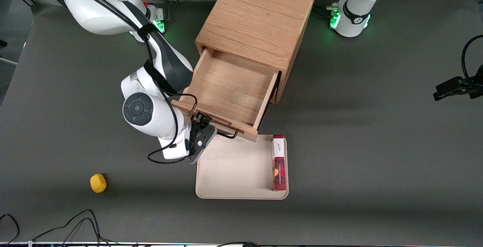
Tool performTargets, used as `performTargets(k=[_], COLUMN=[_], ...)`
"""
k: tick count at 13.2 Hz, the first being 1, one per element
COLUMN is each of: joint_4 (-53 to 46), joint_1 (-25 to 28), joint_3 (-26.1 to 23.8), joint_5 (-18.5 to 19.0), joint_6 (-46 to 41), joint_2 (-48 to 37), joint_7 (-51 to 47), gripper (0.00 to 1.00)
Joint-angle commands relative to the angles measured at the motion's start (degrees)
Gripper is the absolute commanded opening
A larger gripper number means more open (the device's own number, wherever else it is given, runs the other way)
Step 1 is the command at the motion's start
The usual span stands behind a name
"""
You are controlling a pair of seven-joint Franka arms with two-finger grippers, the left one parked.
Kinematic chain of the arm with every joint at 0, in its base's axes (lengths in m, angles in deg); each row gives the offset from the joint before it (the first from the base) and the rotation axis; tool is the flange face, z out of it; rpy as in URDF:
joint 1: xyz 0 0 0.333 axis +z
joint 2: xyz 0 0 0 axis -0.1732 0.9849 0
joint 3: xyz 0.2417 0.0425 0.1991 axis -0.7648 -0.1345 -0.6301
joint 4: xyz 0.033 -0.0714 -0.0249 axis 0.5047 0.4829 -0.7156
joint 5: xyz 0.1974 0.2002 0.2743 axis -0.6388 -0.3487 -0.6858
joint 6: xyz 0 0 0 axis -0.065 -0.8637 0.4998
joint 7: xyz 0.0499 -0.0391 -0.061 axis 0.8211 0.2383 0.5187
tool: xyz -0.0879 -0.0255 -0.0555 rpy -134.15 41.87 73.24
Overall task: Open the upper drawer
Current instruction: 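Keep pulling the drawer handle further out with the right gripper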
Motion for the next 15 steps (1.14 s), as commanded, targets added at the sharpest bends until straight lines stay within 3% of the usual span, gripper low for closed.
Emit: performTargets(k=[1, 15], joint_4=[-2.8, -7.1], joint_1=[0.0, -1.9], joint_3=[0.0, 0.0], joint_5=[0.7, -0.1], joint_6=[-0.2, -0.2], joint_2=[1.4, 1.3], joint_7=[1.3, 0.2], gripper=[1.00, 1.00])
